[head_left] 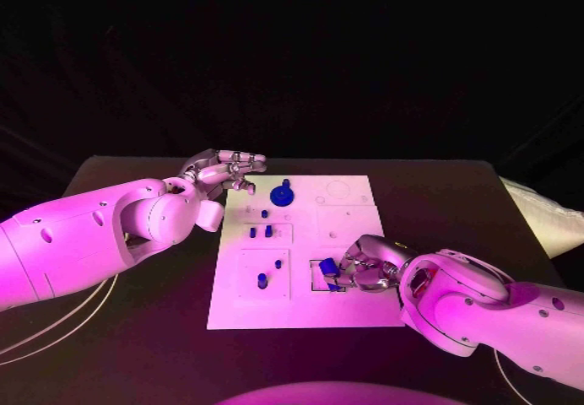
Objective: Assemble the parts on the task board
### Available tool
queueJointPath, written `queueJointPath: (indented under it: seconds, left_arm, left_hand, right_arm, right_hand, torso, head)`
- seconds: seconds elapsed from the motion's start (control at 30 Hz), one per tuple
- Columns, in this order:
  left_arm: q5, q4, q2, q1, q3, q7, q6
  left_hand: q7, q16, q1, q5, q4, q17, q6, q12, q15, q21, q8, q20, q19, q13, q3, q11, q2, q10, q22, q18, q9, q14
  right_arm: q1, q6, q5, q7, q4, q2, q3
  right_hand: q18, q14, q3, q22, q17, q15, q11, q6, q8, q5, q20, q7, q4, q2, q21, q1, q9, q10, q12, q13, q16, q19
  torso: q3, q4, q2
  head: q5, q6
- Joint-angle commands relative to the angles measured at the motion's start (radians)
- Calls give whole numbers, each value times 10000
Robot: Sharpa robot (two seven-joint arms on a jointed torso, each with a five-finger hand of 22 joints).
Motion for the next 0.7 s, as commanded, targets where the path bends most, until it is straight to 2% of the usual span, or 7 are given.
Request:
queueJointPath:
  seconds: [0.03,0.27,0.33,0.47,0.53,0.63,0.7]
  left_arm:
    - [33,22,12,-2,6,33,193]
    - [33,34,13,-2,6,26,191]
    - [33,35,14,-2,6,24,189]
    - [33,36,13,-2,6,19,186]
    - [33,37,12,-2,6,16,187]
    - [33,40,12,-2,6,14,191]
    - [33,40,12,-2,6,11,192]
  left_hand:
    - [16,-36,-17,61,-3,-7,-82,20,6,-31,29,-32,-8,-14,-79,-18,102,-77,-13,114,-11,-79]
    - [16,-36,-17,61,-3,-7,-82,20,6,-31,29,-32,-8,-14,-79,-18,102,-77,-13,114,-11,-79]
    - [16,-36,-17,61,-3,-7,-82,20,6,-31,29,-32,-8,-14,-79,-18,102,-77,-13,114,-11,-79]
    - [16,-36,-17,61,-3,-7,-82,20,6,-31,29,-32,-8,-14,-79,-18,102,-77,-13,114,-11,-79]
    - [16,-36,-17,61,-3,-7,-82,20,6,-31,29,-32,-8,-14,-79,-18,102,-77,-13,114,-11,-79]
    - [16,-36,-17,61,-3,-7,-82,20,6,-31,29,-32,-8,-14,-79,-18,102,-77,-13,114,-11,-79]
    - [16,-36,-17,61,-3,-7,-82,20,6,-31,29,-32,-8,-14,-79,-18,102,-77,-13,114,-11,-79]
  right_arm:
    - [-12,346,102,-86,-13,55,3]
    - [-13,198,-65,-92,-40,174,2]
    - [-13,146,-115,-91,-47,192,2]
    - [-12,35,-227,-95,-52,229,2]
    - [-12,-13,-295,-99,-58,245,2]
    - [-12,-85,-361,-87,-62,258,2]
    - [-12,-96,-389,-79,-57,261,2]
  right_hand:
    - [-163,609,-69,-1,7,-75,-4,60,29,-58,-50,-33,-2,12,37,-120,41,45,7,10,31,38]
    - [-163,606,-265,2,3,-88,-20,76,61,-283,-61,-54,-5,40,36,-310,123,44,-44,31,29,37]
    - [-162,600,-414,-2,-19,-92,-23,67,71,-694,-66,-59,-7,60,31,-462,170,34,-92,28,16,33]
    - [-163,581,-968,-5,-96,-88,-19,20,86,-2361,-70,-53,-4,22,21,-1098,282,-14,-249,-15,-34,26]
    - [-158,573,-1271,-29,-127,-81,-2,-19,89,-3140,-64,-45,11,-90,4,-1447,338,-54,-349,-50,-57,11]
    - [-153,566,-1490,-51,-160,-67,14,-79,86,-3731,-55,-28,28,-248,-14,-1861,401,-117,-497,-121,-83,-6]
    - [-151,566,-1507,-58,-159,-64,15,-90,87,-3803,-53,-23,29,-290,-18,-1941,418,-130,-533,-137,-84,-10]
  torso:
    - [3,-7,0]
    - [7,-9,1]
    - [8,-7,-2]
    - [10,-13,-2]
    - [11,-15,-2]
    - [11,-16,-5]
    - [11,-16,-5]
  head:
    - [16,4]
    - [38,8]
    - [41,9]
    - [51,12]
    - [49,16]
    - [48,15]
    - [48,15]
